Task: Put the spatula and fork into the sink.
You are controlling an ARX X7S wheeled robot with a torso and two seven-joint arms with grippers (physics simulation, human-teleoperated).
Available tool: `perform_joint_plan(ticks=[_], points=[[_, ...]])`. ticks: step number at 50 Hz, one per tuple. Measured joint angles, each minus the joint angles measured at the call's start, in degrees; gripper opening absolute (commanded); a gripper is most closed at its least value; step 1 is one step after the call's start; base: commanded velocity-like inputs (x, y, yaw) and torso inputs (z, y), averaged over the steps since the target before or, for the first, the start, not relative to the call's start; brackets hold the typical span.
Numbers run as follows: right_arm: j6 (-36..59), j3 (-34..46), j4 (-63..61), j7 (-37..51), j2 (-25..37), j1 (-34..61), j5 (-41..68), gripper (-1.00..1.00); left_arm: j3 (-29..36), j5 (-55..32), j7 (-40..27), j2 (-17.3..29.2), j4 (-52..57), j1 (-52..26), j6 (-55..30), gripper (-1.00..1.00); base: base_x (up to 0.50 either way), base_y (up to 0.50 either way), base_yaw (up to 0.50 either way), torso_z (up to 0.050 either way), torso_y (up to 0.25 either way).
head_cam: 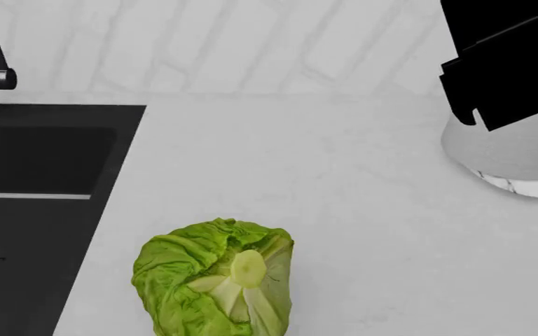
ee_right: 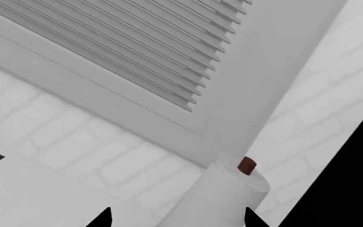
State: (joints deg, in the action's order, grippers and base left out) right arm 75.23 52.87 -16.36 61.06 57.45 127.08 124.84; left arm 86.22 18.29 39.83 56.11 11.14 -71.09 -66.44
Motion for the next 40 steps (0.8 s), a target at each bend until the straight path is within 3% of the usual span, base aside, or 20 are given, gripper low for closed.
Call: perform_joint_plan(ticks=[20,31,40], points=[[0.35,-0.22,-0.18,0.17,0.06,-0.12,0.43,1.00,-1.58,-0.22,-0.89,1.34,2.54,-0.14,1.45,1.00,0.00,0.00,0.00,0.000,0.000],[0.57,-0.49,-0.04,-0.02,-0.10,-0.07,0.48,1.00,-2.06,1.59,4.60,5.33,12.88,-5.08,-0.98,1.00,0.00,0.00,0.00,0.000,0.000],[0.55,-0.70,-0.33,0.35,0.22,0.28,1.34,1.00,-6.99,0.02,7.24,7.89,21.30,-9.08,-1.97,1.00,0.00,0.00,0.00,0.000,0.000]])
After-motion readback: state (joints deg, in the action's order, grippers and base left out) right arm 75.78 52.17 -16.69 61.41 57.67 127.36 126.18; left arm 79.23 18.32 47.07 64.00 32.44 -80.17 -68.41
